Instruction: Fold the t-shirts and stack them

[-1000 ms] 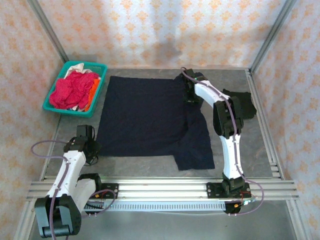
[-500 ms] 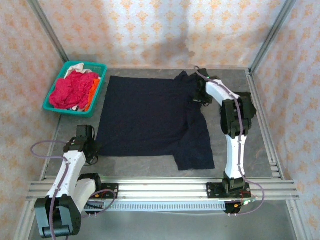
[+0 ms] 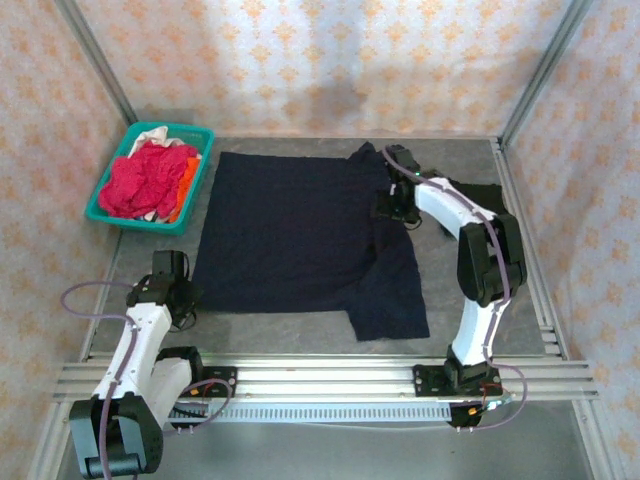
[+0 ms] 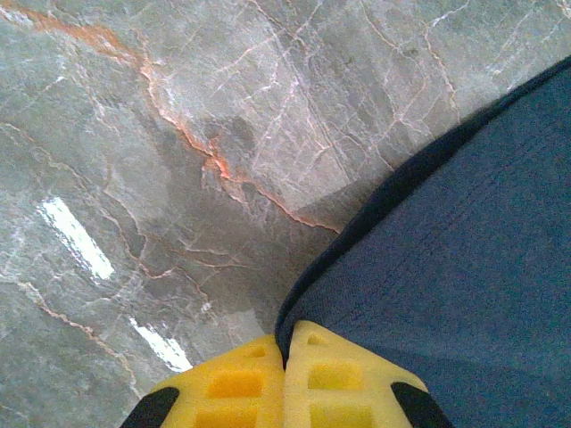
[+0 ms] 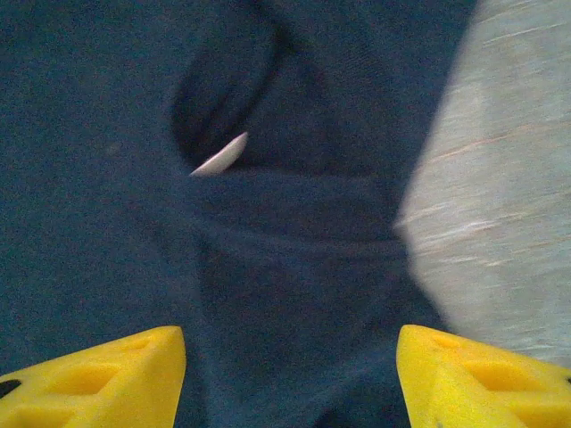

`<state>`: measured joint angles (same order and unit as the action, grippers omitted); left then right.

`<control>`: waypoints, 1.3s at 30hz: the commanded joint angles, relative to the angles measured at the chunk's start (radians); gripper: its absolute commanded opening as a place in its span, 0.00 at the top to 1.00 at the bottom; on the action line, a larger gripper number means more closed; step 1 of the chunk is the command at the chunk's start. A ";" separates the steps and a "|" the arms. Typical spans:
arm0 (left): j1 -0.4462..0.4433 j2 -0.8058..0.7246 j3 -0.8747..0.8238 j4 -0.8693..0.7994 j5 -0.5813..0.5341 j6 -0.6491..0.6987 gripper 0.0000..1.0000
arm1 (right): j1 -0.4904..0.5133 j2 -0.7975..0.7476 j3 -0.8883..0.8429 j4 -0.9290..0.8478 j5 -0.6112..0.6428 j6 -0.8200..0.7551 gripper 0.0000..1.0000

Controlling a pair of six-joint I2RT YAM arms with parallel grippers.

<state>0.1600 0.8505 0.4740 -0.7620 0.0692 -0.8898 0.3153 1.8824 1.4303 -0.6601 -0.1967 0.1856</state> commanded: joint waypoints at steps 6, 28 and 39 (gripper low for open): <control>0.006 -0.009 0.015 -0.027 -0.040 -0.009 1.00 | 0.090 0.107 0.050 -0.059 0.120 -0.019 0.42; 0.007 -0.056 0.006 -0.048 -0.051 -0.011 1.00 | -0.114 -0.053 -0.103 -0.047 0.238 0.033 0.93; 0.007 -0.048 0.006 -0.043 -0.049 -0.006 1.00 | -0.148 -0.245 -0.248 0.092 0.049 0.102 0.21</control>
<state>0.1600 0.8047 0.4740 -0.7673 0.0689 -0.8898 0.1692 1.7824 1.2415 -0.6453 -0.0772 0.2481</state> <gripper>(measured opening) 0.053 0.766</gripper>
